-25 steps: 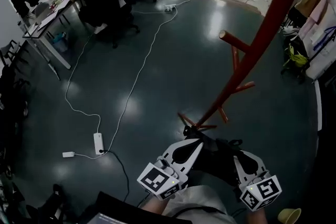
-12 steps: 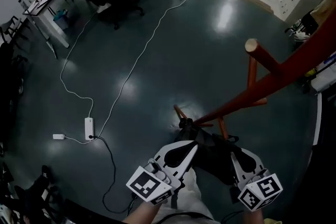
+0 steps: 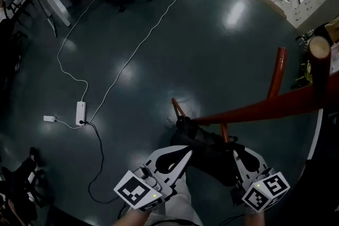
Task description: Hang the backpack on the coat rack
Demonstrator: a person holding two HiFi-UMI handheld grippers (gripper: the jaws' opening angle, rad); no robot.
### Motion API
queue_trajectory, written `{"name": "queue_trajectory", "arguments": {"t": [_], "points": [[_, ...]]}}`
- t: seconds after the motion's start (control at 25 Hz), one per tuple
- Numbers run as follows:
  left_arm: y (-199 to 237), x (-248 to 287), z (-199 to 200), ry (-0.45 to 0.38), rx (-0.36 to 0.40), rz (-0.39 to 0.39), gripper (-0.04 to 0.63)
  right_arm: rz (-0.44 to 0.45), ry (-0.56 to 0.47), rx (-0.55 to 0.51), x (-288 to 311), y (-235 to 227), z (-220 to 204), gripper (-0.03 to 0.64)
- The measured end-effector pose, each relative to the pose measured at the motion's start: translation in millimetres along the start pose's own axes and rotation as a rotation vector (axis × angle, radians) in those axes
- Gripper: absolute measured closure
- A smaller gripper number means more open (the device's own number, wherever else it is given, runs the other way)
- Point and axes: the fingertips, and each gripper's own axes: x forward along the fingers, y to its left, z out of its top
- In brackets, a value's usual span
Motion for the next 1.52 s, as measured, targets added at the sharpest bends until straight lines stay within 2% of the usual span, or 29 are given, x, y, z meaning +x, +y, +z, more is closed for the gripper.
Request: {"name": "queue_trajectory", "arguments": {"t": [0.32,0.48,0.8,1.16,1.32,1.4,1.52], "points": [[13,-3,-16,0.013,-0.022,0.029,0.586,0.017,0.053,-0.014,19,-17,-22,0.574],[16,-4,-18,0.006,-0.033,0.036,0.586,0.015,0.064,-0.065,31,-17,-24,0.574],[19,-12,-19,0.003,-0.031,0.062,0.586,-0.092,0.080,-0.258,39,-23,-32,0.572],[17,-20,-26,0.002,-0.036,0.075,0.586,-0.145,0.076,-0.305,50,-28,-35,0.572],[18,-26,-25,-0.003,-0.040,0.079,0.586,-0.151,0.044,-0.278,49,-27,-31,0.549],[19,-27,-25,-0.005,-0.042,0.083,0.586,-0.129,0.048,-0.238,47,-29,-34,0.480],[18,-29,-24,-0.007,-0.042,0.086,0.586,-0.095,0.034,-0.137,39,-33,-42,0.441]]}}
